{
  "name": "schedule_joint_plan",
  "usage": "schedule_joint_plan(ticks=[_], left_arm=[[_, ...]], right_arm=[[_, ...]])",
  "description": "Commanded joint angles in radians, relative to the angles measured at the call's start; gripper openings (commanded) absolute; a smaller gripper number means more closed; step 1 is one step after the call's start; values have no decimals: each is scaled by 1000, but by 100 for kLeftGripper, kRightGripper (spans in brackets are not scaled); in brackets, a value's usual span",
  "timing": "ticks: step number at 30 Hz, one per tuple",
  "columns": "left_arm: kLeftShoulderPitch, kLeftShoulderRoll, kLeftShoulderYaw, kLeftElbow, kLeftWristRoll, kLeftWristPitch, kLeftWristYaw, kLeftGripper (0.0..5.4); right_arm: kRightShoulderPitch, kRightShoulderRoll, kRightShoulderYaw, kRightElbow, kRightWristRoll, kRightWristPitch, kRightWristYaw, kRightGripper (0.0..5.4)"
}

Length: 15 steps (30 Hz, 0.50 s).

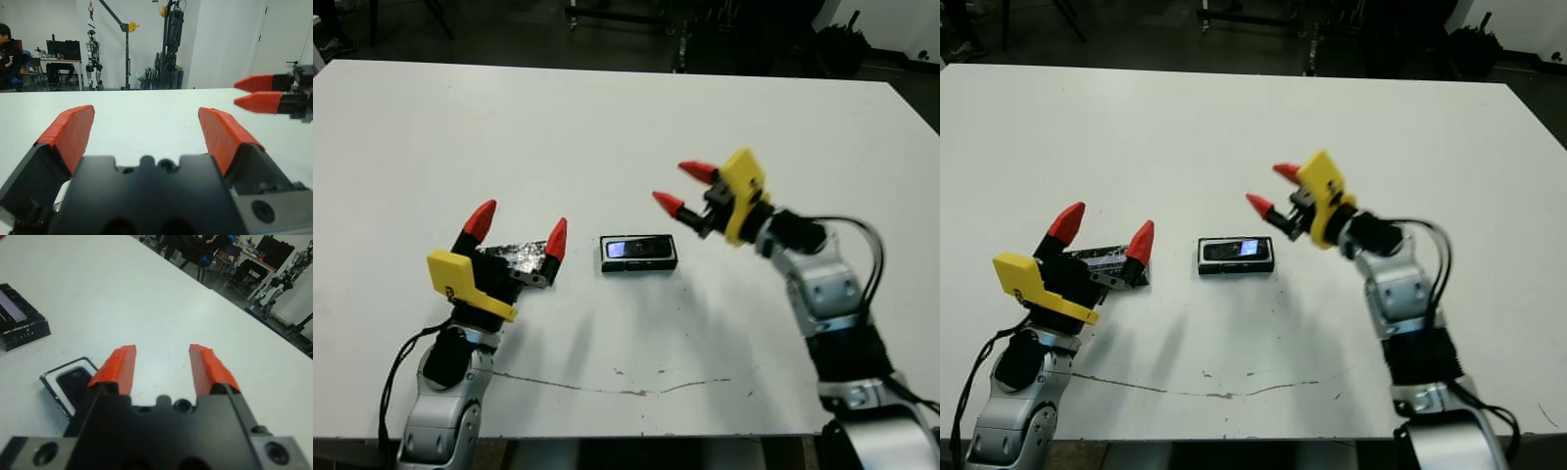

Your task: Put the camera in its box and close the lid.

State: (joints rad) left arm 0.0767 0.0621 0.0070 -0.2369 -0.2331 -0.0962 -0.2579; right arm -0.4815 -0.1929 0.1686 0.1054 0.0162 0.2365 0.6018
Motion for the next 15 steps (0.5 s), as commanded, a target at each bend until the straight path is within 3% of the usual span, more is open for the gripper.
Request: schedule_joint_plan(ticks=[1, 11, 15], left_arm=[[16, 0, -1, -2, -8, 12, 1, 540], [26, 0, -9, -12, 7, 11, 13, 540], [28, 2, -9, -16, 1, 17, 14, 540]], right_arm=[[30, 4, 41, 8, -36, -18, -33, 240], [76, -1, 148, 119, -137, -37, -76, 92], [109, -16, 171, 193, -172, -83, -98, 38]])
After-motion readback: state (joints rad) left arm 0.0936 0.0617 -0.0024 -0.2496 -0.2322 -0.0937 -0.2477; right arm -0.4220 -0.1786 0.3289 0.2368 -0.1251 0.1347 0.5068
